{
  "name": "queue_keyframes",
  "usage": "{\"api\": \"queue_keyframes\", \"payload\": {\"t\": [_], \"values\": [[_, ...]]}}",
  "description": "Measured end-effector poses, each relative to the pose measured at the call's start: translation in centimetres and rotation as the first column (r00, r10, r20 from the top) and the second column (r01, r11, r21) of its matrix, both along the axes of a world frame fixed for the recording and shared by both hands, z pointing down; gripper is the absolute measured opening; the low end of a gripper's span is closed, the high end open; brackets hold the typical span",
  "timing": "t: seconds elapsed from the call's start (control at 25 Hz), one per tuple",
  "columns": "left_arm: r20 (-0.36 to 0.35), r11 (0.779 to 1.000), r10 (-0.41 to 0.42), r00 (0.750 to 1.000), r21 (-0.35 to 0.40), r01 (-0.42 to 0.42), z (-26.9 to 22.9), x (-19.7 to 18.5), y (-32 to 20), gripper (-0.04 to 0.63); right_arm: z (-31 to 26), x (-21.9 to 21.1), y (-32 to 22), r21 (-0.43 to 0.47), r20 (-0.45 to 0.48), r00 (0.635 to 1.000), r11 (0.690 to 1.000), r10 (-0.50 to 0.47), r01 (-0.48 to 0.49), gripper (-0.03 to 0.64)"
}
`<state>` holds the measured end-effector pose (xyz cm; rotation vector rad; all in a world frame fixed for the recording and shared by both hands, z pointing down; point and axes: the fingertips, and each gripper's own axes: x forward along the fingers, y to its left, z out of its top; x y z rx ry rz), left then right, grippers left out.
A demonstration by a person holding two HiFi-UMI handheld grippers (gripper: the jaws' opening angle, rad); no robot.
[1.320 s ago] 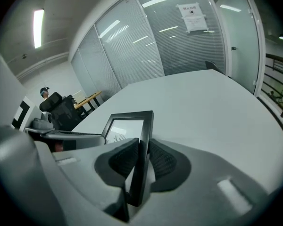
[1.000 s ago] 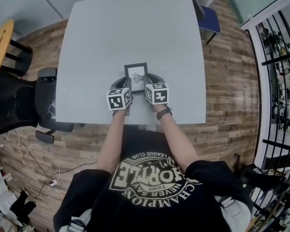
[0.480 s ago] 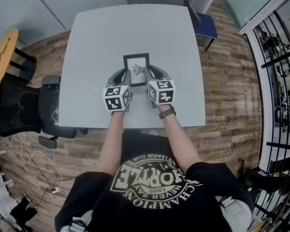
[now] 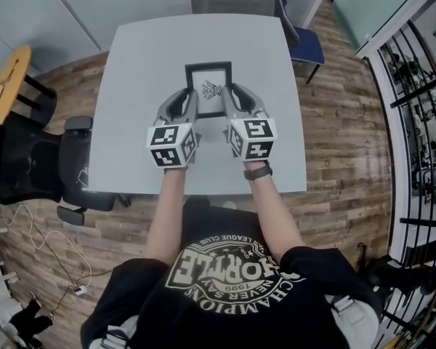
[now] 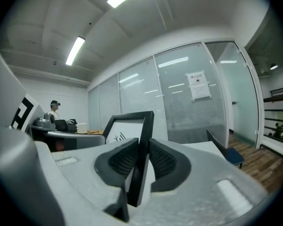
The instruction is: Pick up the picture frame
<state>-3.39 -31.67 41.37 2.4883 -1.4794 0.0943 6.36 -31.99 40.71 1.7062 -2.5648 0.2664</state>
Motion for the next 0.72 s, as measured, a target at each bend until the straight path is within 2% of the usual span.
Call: {"api": "queue_keyframes", "payload": {"t": [0.36, 0.72], "values": [[-0.012, 0.99, 0.021, 1.0, 0.142, -0.019, -6.7, 1.3, 1.3, 0.073, -6.9, 1.4, 1.7, 0.146, 0.025, 0.999, 0.989, 0.023, -0.027, 0.069], [0.007, 0.968, 0.034, 0.999, 0.248, -0.034, -11.2, 2.4, 3.0, 0.072, -11.2, 2.7, 3.5, 0.226, 0.051, 0.998, 0.973, 0.029, -0.04, 0.069]]}}
